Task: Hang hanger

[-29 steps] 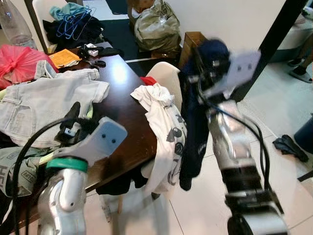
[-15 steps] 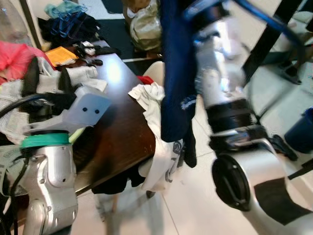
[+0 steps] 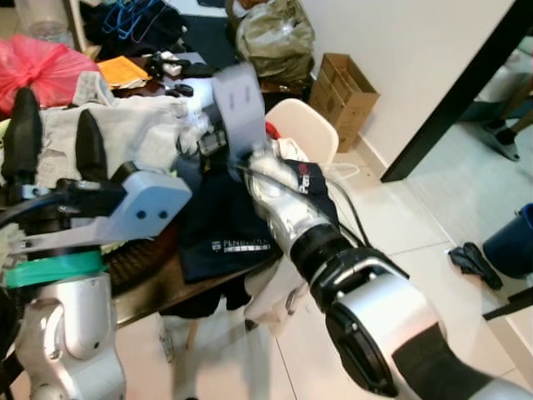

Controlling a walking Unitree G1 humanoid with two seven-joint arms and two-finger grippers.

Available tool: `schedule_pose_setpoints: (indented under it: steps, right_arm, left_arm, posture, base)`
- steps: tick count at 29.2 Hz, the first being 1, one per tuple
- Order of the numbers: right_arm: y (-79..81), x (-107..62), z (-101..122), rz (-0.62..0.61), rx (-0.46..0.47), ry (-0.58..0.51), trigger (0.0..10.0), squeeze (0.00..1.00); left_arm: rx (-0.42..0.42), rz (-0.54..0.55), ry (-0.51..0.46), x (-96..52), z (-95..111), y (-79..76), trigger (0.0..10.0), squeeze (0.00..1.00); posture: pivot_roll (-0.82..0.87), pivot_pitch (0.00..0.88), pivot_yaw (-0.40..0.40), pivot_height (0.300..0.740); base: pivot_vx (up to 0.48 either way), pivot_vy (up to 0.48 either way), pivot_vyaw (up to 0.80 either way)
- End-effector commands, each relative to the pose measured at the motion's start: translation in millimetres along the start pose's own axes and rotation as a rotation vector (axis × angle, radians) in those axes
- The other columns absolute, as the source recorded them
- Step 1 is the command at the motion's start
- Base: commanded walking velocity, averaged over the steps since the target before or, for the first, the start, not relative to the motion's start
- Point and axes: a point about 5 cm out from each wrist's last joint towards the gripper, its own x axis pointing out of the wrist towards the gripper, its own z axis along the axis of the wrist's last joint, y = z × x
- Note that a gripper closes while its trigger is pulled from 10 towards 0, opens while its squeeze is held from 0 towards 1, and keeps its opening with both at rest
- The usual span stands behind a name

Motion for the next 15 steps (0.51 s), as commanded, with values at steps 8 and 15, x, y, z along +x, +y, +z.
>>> schedule_pose_setpoints:
  steps: [8,15]
  right_arm:
    - [-1.3,-11.1,-44.1,-0.002,0.121,0.234,10.0,0.00]
    - [-7.9,-8.0,-36.1,0.157,0.661,0.248,10.0,1.00]
  left_arm:
    - [-0.020,-0.027,-0.007,-3.8,4.9,-3.3,10.0,0.00]
    - [-0.032,-0.049,-0.014,-2.6,6.9,-7.8,10.0,0.00]
  posture:
    - [0.26,0.241,-0.135,0.740]
    - [0.24,0.222,-0.120,0.740]
  base:
    - [0.000,0.000,0.00]
    - [0.000,0.000,0.00]
